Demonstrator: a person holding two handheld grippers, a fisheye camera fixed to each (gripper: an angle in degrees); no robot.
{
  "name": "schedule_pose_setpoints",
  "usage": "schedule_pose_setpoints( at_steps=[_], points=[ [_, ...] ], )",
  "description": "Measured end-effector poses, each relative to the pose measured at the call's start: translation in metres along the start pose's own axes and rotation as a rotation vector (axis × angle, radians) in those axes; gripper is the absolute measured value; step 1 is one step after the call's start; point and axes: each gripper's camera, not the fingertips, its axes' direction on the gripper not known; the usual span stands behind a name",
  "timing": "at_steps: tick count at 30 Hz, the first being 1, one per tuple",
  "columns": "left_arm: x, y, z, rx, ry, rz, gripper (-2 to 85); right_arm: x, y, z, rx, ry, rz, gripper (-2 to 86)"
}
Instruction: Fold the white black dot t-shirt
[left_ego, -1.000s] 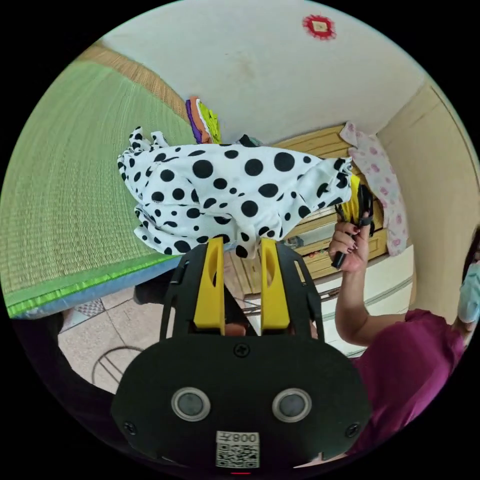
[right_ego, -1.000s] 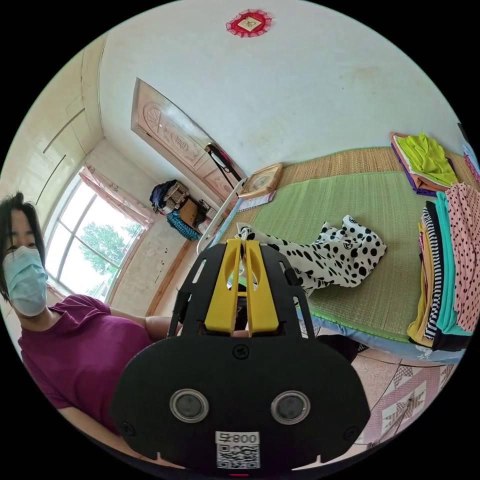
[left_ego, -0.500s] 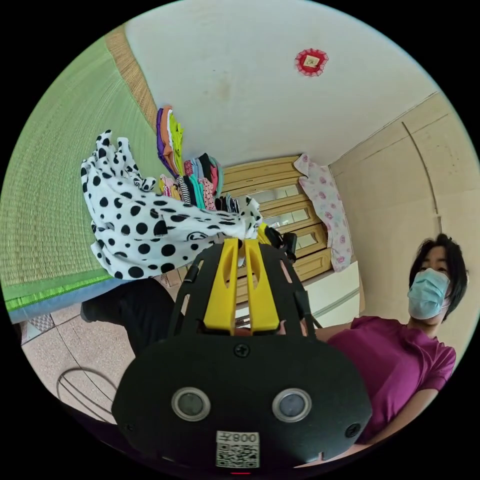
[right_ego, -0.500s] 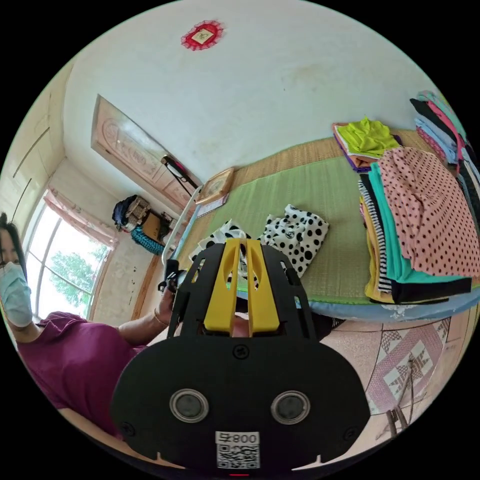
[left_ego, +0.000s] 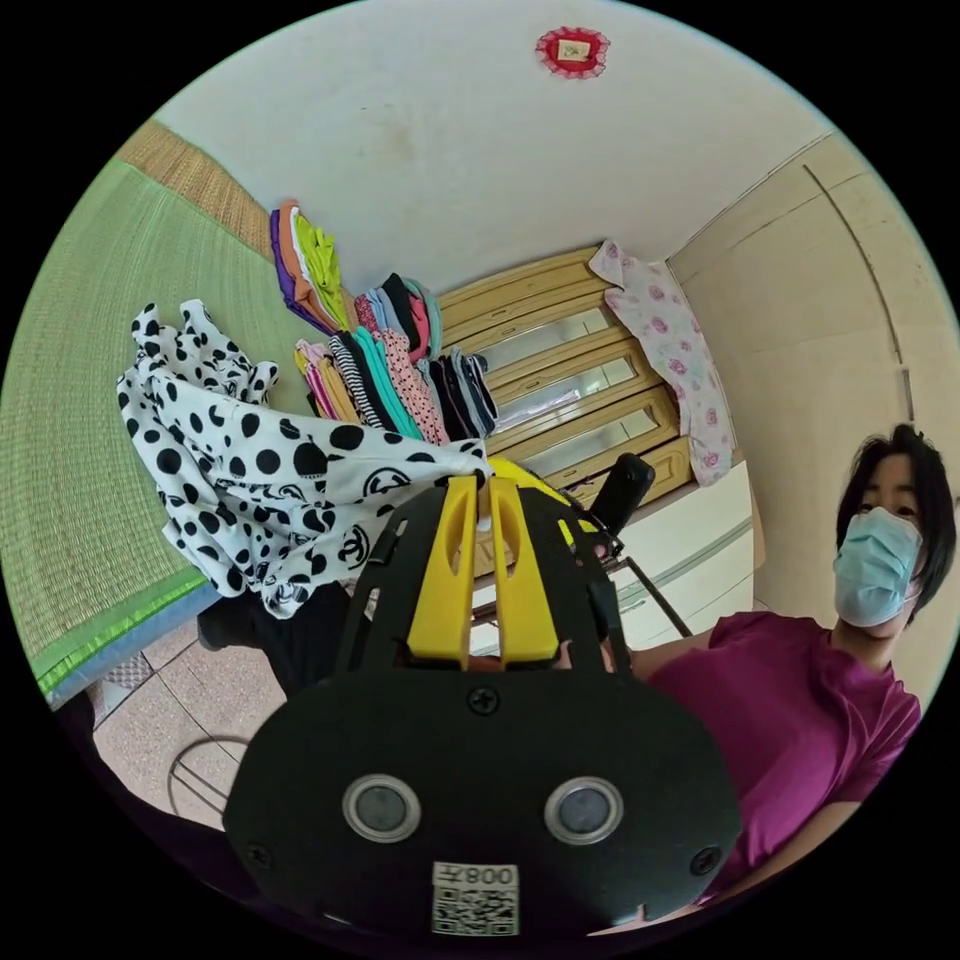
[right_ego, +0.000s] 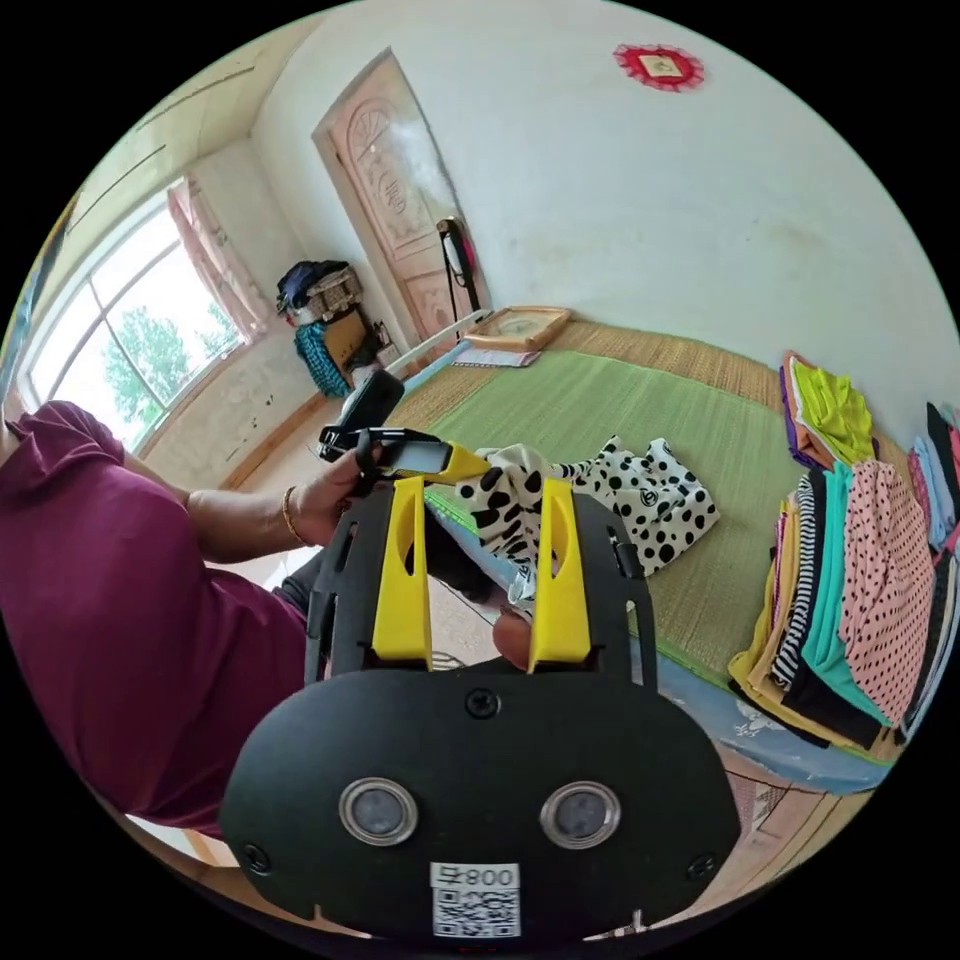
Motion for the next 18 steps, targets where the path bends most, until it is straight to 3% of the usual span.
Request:
schedule_pose_setpoints(
  at_steps=[18],
  points=[
    [-0.034, -0.033, -0.024, -0.023, 0.097, 0.020, 4.1, -0.014, -0.020, -0.004, -0.079, 0.182, -0.027, 3.4]
  ],
)
